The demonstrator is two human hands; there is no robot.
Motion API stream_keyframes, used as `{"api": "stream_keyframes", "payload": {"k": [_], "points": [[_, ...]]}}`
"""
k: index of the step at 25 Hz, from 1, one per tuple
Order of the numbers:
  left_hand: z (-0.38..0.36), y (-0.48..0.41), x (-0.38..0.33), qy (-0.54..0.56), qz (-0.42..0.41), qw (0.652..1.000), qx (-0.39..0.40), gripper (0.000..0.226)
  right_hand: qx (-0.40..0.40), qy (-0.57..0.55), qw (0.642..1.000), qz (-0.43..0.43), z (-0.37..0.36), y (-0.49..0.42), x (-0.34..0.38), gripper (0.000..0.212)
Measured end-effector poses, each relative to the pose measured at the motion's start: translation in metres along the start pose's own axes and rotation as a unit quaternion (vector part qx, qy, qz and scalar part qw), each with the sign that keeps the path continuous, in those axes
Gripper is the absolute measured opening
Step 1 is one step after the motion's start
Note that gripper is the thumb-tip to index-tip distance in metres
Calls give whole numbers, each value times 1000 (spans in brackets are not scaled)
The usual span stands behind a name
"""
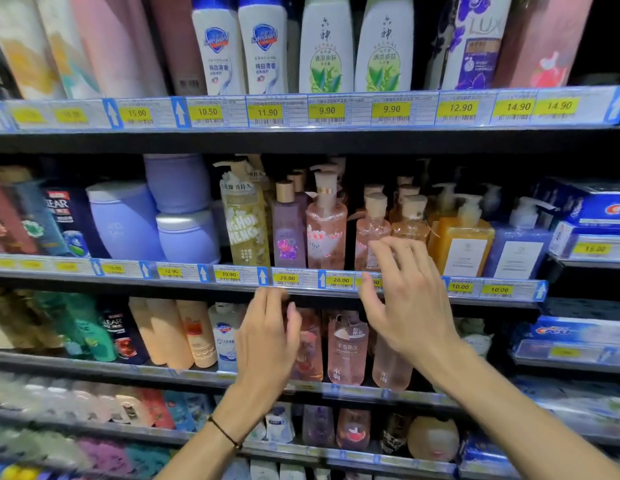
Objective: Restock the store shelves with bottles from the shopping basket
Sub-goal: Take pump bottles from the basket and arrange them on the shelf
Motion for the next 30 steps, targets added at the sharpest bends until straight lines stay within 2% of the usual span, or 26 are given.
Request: {"api": "stream_keyframes", "payload": {"k": [2, 3, 7, 10, 12, 14, 17, 21, 25, 28, 30], "points": [[31, -43, -23, -18, -72, 996, -47, 11, -20, 10, 1000, 20, 7, -29, 9, 38], [41, -67, -31, -30, -105, 993, -45, 15, -29, 20, 999, 33, 9, -44, 15, 39], [41, -148, -52, -144, -211, 965, 52, 35, -32, 67, 994, 83, 11, -92, 34, 45], [31, -174, -56, -245, -241, 934, 99, 28, -9, 114, 989, 92, 4, -116, 40, 41], [30, -182, -57, -280, -226, 922, 144, 19, 13, 146, 984, 99, -3, -122, 42, 34], [27, -190, -53, -304, -184, 915, 191, 19, 42, 157, 982, 97, -8, -124, 42, 27], [20, -196, -51, -325, -162, 901, 237, 18, 101, 120, 985, 74, -16, -133, 35, 29], [18, -204, -43, -249, -104, 909, 317, 3, 164, 70, 979, 97, -22, -143, 33, 27], [21, -210, -39, -150, -61, 933, 321, 13, 195, -2, 977, 89, -27, -143, 29, 24], [22, -211, -36, -118, -57, 941, 311, 16, 204, -57, 976, 57, -27, -145, 28, 29], [25, -212, -34, -113, -59, 942, 312, 27, 201, -77, 975, 55, -27, -146, 28, 34]]}}
Point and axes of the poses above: each hand's wrist, its own y-axis away from the middle knuckle, its own z-axis out of the back of the hand, x = y × z, the point moved 5 cm from there along -y, towards the middle knuckle, and after that the axes turned 13 degrees about y, right-handed, at the moved point
